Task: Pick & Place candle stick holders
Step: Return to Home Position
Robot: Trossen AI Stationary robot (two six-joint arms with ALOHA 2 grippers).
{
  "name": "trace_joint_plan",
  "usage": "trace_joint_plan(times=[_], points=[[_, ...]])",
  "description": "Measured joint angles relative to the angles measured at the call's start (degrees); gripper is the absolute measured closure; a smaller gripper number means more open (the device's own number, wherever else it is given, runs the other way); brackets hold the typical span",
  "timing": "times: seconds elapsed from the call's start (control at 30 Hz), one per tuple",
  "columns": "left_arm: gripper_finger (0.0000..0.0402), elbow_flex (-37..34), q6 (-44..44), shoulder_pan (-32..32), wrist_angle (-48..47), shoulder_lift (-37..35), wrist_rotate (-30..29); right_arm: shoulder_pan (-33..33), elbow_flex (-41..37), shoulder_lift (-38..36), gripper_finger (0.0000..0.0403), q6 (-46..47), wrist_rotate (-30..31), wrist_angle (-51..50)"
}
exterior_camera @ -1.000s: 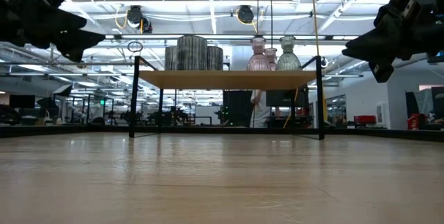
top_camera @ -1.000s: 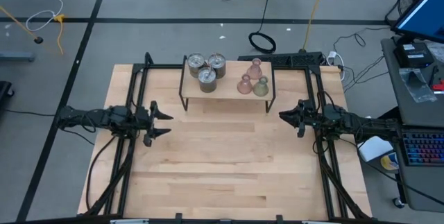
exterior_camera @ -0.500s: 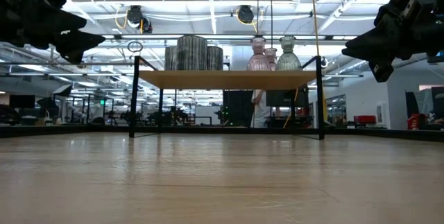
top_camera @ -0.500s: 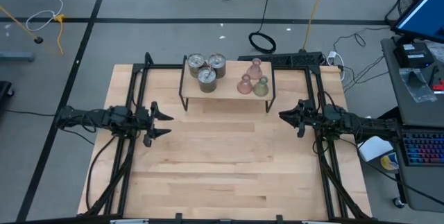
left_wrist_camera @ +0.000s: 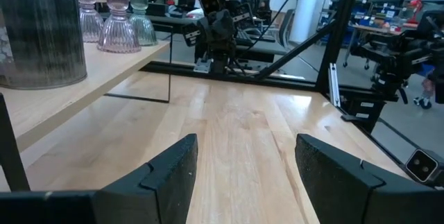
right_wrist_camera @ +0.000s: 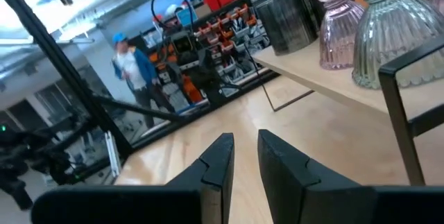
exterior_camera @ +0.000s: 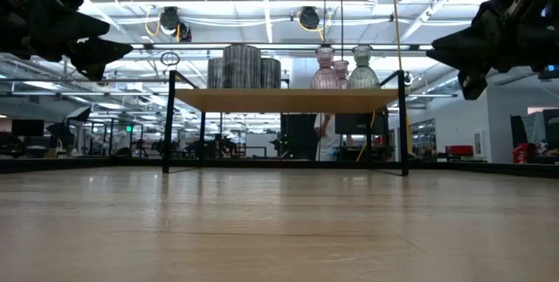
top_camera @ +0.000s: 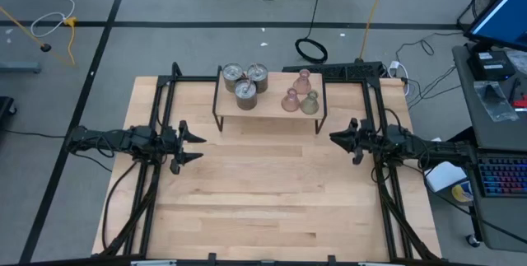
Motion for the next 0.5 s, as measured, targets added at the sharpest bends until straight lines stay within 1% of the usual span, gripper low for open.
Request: trace_joint_plan(times=[0.13,0.5], points=[[0.0158,0.0,0.0,0.0,0.0,0.0,0.0,0.0,0.0,0.0,0.0344,2.1,0.1,1.0],[0.0158,0.0,0.0,0.0,0.0,0.0,0.0,0.0,0.0,0.0,0.0344,2.3,0.1,1.1]])
